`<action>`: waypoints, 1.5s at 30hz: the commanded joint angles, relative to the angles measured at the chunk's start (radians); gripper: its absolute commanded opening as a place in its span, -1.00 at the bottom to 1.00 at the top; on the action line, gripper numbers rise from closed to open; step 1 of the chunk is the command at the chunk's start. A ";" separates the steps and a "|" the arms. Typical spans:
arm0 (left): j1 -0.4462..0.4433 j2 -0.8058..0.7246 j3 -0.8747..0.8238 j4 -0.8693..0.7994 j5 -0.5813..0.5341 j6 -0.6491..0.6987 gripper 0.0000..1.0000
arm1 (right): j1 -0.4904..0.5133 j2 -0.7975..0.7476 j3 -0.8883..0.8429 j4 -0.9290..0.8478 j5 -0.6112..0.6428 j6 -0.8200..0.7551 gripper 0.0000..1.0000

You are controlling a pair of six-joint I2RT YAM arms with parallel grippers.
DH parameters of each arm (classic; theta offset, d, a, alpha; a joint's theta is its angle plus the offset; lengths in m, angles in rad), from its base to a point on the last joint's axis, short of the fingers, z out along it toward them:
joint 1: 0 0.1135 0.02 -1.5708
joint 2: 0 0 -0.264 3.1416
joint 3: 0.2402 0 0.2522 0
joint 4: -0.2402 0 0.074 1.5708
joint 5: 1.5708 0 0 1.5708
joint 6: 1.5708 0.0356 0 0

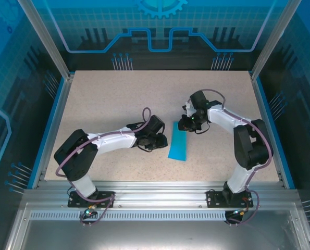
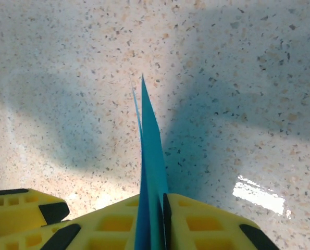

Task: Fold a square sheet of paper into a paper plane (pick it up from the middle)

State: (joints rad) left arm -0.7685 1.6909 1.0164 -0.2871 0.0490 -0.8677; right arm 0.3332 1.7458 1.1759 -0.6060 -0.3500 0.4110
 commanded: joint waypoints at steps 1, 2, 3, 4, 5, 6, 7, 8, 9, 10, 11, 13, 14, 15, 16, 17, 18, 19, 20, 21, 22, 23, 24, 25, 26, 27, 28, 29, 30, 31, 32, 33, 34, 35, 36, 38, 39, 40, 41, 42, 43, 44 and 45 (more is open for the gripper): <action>0.015 -0.052 -0.019 -0.011 0.014 -0.023 -0.35 | 0.004 -0.052 -0.010 -0.037 -0.050 -0.014 -0.79; 0.020 -0.063 -0.023 -0.017 0.011 -0.022 -0.35 | 0.006 -0.063 -0.012 -0.034 -0.063 -0.010 -0.79; 0.024 -0.074 -0.029 -0.018 0.008 -0.021 -0.35 | 0.006 -0.069 -0.012 -0.035 -0.072 -0.004 -0.78; 0.029 -0.085 -0.036 -0.023 0.006 -0.021 -0.35 | 0.006 -0.075 -0.007 -0.043 -0.084 0.001 -0.78; 0.035 -0.095 -0.041 -0.026 0.003 -0.021 -0.35 | 0.005 -0.080 -0.004 -0.047 -0.097 0.005 -0.79; 0.040 -0.109 -0.049 -0.030 0.001 -0.021 -0.35 | 0.006 -0.089 -0.006 -0.038 -0.118 0.015 -0.79; 0.047 -0.123 -0.058 -0.033 -0.003 -0.021 -0.35 | 0.007 -0.098 -0.012 -0.020 -0.149 0.027 -0.79; 0.053 -0.139 -0.067 -0.037 -0.007 -0.021 -0.35 | 0.010 -0.108 -0.017 -0.002 -0.178 0.039 -0.79; 0.061 -0.156 -0.077 -0.042 -0.013 -0.022 -0.35 | 0.014 -0.117 -0.020 0.013 -0.202 0.049 -0.79; 0.068 -0.175 -0.088 -0.045 -0.017 -0.023 -0.35 | 0.021 -0.125 -0.021 0.028 -0.226 0.061 -0.79; 0.073 -0.192 -0.099 -0.047 -0.022 -0.025 -0.34 | 0.025 -0.129 -0.019 0.043 -0.242 0.072 -0.78; 0.088 -0.230 -0.122 -0.049 -0.032 -0.028 -0.33 | 0.030 -0.125 -0.019 0.079 -0.296 0.098 -0.78; 0.094 -0.243 -0.131 -0.048 -0.033 -0.029 -0.33 | 0.033 -0.119 -0.017 0.090 -0.311 0.105 -0.77; 0.099 -0.255 -0.138 -0.048 -0.034 -0.028 -0.32 | 0.037 -0.108 -0.013 0.095 -0.315 0.108 -0.77; 0.103 -0.266 -0.147 -0.050 -0.035 -0.029 -0.26 | 0.039 -0.093 -0.006 0.097 -0.318 0.111 -0.77; 0.106 -0.273 -0.153 -0.052 -0.037 -0.030 -0.26 | 0.041 -0.078 -0.001 0.100 -0.319 0.112 -0.76; 0.109 -0.282 -0.157 -0.053 -0.035 -0.030 -0.25 | 0.046 -0.062 0.004 0.106 -0.319 0.112 -0.76; 0.109 -0.290 -0.163 -0.052 -0.035 -0.030 -0.25 | 0.050 -0.042 0.007 0.115 -0.323 0.112 -0.74; 0.109 -0.294 -0.166 -0.051 -0.035 -0.030 -0.21 | 0.055 -0.023 0.009 0.121 -0.323 0.111 -0.73; 0.109 -0.299 -0.171 -0.047 -0.033 -0.029 -0.15 | 0.056 0.003 0.012 0.129 -0.322 0.112 -0.71; 0.109 -0.298 -0.173 -0.043 -0.024 -0.028 -0.13 | 0.058 0.029 0.014 0.138 -0.317 0.111 -0.69; 0.110 -0.295 -0.171 -0.043 -0.020 -0.027 -0.13 | 0.059 0.052 0.017 0.138 -0.304 0.111 -0.69; 0.109 -0.293 -0.171 -0.043 -0.014 -0.025 -0.12 | 0.057 0.077 0.022 0.130 -0.288 0.103 -0.67; 0.109 -0.290 -0.171 -0.040 -0.007 -0.022 -0.12 | 0.053 0.102 0.033 0.118 -0.269 0.088 -0.64; 0.109 -0.288 -0.173 -0.036 0.000 -0.020 -0.11 | 0.050 0.121 0.042 0.103 -0.245 0.077 -0.60; 0.109 -0.285 -0.174 -0.034 0.007 -0.018 -0.11 | 0.043 0.139 0.058 0.068 -0.205 0.061 -0.56; 0.110 -0.281 -0.174 -0.031 0.014 -0.015 -0.10 | 0.034 0.148 0.076 0.036 -0.165 0.040 -0.51; 0.109 -0.278 -0.175 -0.029 0.021 -0.010 -0.10 | 0.019 0.148 0.084 0.011 -0.132 0.025 -0.42; 0.109 -0.274 -0.175 -0.025 0.031 -0.005 -0.09 | 0.005 0.141 0.088 -0.006 -0.107 0.017 -0.32; 0.110 -0.272 -0.176 -0.023 0.037 -0.002 -0.09 | -0.007 0.121 0.087 -0.023 -0.074 0.009 -0.22; 0.110 -0.266 -0.177 -0.020 0.041 -0.001 -0.08 | -0.015 0.102 0.088 -0.041 -0.040 0.002 -0.10; 0.109 -0.261 -0.179 -0.013 0.045 -0.001 -0.03 | -0.022 0.078 0.087 -0.064 0.008 0.000 0.07; 0.109 -0.254 -0.179 -0.004 0.052 0.000 0.00 | -0.023 0.051 0.080 -0.082 0.057 0.000 0.15; 0.109 -0.244 -0.179 0.003 0.058 0.001 0.00 | -0.022 0.028 0.071 -0.092 0.087 0.000 0.18; 0.109 -0.232 -0.176 0.012 0.066 0.000 0.00 | -0.022 0.000 0.053 -0.095 0.107 0.006 0.25; 0.110 -0.206 -0.170 0.032 0.090 -0.001 0.01 | -0.018 -0.046 0.012 -0.087 0.117 0.026 0.28; 0.109 -0.188 -0.164 0.041 0.101 -0.001 0.01 | -0.009 -0.070 -0.014 -0.073 0.111 0.036 0.27; 0.109 -0.171 -0.157 0.043 0.110 -0.001 0.02 | 0.001 -0.094 -0.040 -0.054 0.098 0.055 0.27; 0.109 -0.157 -0.149 0.046 0.116 0.002 0.02 | 0.013 -0.111 -0.064 -0.034 0.080 0.072 0.27; 0.110 -0.144 -0.143 0.048 0.120 0.004 0.01 | 0.028 -0.130 -0.091 -0.007 0.062 0.095 0.27; 0.109 -0.130 -0.138 0.046 0.123 0.003 0.02 | 0.045 -0.138 -0.112 0.013 0.056 0.116 0.27; 0.109 -0.122 -0.133 0.046 0.122 0.004 0.02 | 0.056 -0.142 -0.127 0.024 0.061 0.132 0.28; 0.109 -0.112 -0.129 0.047 0.122 0.007 0.02 | 0.067 -0.142 -0.141 0.034 0.065 0.148 0.28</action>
State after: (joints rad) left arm -0.6636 1.5543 0.8612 -0.2527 0.1329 -0.8837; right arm 0.3603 1.6047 1.0840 -0.6033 -0.2874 0.4919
